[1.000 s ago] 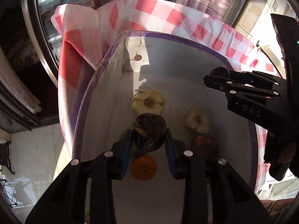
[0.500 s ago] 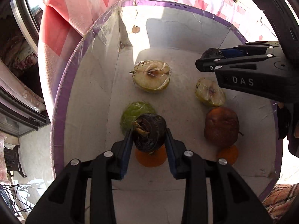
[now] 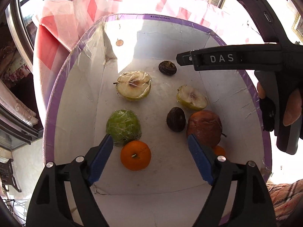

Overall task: Organize fruits
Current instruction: 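Withdraw both tools from the box toward the small orange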

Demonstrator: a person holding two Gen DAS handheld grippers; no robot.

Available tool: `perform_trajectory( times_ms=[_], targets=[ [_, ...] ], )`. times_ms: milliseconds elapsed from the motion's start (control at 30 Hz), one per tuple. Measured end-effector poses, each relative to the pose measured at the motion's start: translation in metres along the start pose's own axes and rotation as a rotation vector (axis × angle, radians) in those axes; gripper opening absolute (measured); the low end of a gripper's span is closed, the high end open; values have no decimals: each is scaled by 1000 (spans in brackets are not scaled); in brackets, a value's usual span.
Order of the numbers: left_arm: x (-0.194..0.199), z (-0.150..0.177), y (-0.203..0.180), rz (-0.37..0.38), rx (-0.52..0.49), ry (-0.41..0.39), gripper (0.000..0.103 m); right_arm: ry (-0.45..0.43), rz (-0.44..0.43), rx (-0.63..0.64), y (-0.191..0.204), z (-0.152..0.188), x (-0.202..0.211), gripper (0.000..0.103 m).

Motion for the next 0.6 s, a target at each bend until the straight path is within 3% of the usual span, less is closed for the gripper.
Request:
perform_trajectory(
  times_ms=[200,333,500,600],
  targets=[
    [19,4,-10,-8,10,-104,99,-140,-83,-120,-15,11,32,63],
    [21,0,-7,-62,58,-119,101,-201,-147,-181,-39,20,57,63],
    [26,-14,3,-94,156,-98,101,-293,-213,-429,-122,14,74,63],
    [29,-26,2,-125,172,-94,101,-281,-159,-490,-173,9,59,63]
  ],
)
Point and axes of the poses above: each gripper's, at about its wrist camera, not at the fingertips, and x roughly against the way its jaws point, y to its left, z to its underside, the point moved 7 cm from there along -x, roughly the way its jaws point, and after that the axes turned 12 degrees about y, right-handed, at the moved point
